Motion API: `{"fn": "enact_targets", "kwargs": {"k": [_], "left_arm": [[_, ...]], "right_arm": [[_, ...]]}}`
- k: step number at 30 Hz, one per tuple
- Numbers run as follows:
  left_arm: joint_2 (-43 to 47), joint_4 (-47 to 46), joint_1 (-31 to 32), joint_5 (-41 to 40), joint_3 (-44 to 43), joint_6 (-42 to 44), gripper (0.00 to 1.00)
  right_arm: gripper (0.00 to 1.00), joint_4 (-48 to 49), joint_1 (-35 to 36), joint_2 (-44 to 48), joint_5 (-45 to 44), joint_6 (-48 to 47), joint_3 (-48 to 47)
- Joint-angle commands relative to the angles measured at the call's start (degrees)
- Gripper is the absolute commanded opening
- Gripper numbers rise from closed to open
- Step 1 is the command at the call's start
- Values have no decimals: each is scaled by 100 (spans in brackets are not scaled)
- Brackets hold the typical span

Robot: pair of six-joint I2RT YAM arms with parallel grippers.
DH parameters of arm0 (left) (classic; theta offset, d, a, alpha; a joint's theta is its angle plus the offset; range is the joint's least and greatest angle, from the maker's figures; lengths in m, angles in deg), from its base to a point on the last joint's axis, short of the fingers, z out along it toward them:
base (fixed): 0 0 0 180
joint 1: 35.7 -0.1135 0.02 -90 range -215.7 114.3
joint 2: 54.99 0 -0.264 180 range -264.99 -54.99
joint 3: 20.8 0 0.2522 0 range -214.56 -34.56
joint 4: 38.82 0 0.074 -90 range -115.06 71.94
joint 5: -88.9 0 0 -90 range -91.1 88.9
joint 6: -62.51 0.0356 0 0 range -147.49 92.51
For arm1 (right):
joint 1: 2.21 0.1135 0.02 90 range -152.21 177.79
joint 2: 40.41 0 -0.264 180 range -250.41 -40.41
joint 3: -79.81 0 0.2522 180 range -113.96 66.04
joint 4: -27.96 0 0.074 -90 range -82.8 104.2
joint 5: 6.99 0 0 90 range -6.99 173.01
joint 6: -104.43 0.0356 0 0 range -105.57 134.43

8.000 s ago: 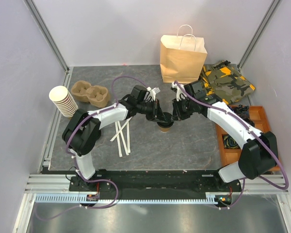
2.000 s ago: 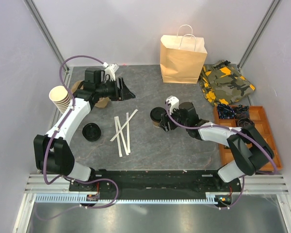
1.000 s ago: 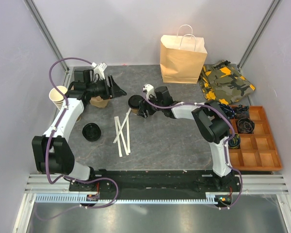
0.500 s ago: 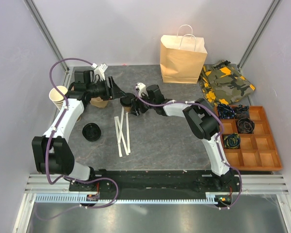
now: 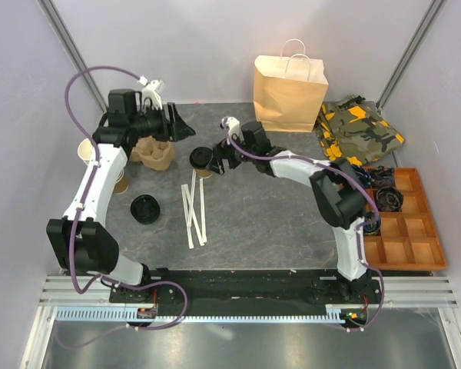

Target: Pack the takeout coffee

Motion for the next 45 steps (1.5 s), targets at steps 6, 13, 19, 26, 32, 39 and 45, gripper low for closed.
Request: {"fn": "enact_targets", "kwargs": {"k": [6,13,19,26,32,39,45], "left_arm": [[-1222,2115,-49,-1672,-2448,2732,68],[-1759,2521,-32,-3096,-2784,3552,52],[-2058,2627,-6,-3458,-2389,3571,49],[-2287,2504,108,-3458,-1932,3500,43],[-2428,2363,161,-3475,-1764,3500,46],[-2638,2205,170,-3511,-1790,3474,47],[-2744,2134,170,-3564,-1904,3483,46]], "right_arm": [[98,-1248,-316,2040,97,-130,71],[98,-2708,-492,2787,-386,-587,220],[98,-3026,-589,3095,-518,-509,518],[98,-2981,-650,3078,-308,-421,634],[98,-2964,-650,2990,-211,-342,581],[98,-2964,-650,2973,-167,-298,554],[98,-2964,-659,2938,-114,-271,537]]}}
